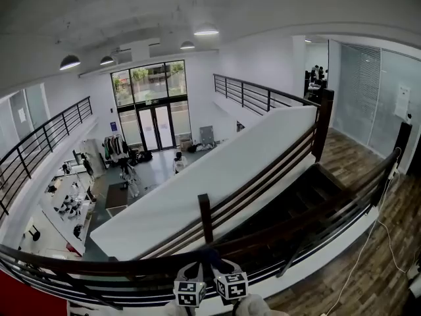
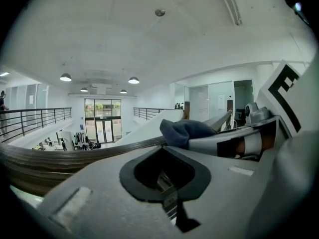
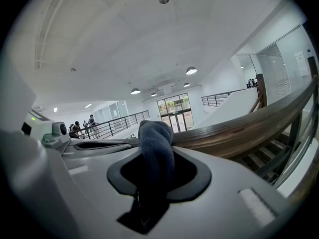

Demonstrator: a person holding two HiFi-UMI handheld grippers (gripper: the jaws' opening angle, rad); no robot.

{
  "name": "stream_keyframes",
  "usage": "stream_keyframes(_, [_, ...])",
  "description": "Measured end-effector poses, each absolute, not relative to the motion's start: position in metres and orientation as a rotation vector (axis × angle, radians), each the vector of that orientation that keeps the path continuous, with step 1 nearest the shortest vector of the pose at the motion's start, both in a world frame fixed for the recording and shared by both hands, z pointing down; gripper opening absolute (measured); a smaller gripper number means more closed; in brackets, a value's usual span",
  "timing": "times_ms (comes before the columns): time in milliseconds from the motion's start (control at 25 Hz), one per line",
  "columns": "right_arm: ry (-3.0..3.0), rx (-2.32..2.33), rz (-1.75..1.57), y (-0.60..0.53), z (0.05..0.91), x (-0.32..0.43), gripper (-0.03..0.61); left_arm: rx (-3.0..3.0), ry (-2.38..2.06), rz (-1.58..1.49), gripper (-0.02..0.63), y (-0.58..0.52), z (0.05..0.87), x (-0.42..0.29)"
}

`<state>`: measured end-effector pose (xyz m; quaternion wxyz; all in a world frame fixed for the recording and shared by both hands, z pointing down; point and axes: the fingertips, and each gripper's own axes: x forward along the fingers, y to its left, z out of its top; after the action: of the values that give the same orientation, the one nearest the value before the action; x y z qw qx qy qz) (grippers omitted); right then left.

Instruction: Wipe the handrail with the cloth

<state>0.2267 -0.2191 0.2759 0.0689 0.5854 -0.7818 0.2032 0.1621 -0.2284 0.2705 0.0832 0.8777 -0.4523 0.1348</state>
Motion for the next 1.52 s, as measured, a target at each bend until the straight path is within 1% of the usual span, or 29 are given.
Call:
stream_keyframes(600, [-2.182, 2.004, 0.654, -0.22, 0.275, 0.368, 0.1, 2.692, -1.156, 0.415, 0.002, -0.231, 0.263, 0.278])
stream_keyframes(1080, [-1.991, 2.203, 0.632, -0.221, 0.273, 0.494, 0.1, 2.758, -0.931, 0.405, 0.002, -0.226, 0.256, 0.383])
stream_keyframes(1320, [-1.974, 2.174, 0.561, -0.218, 0.271, 0.525, 0.103, 2.797, -0.808, 0.388, 0.002, -0.218, 0.248, 0.438])
stream_keyframes(1520, [-1.957, 2.205, 0.548, -0.221, 0.265, 0.547, 0.101, 2.82, -0.74, 0.4, 0.002, -0.213, 0.243, 0.461])
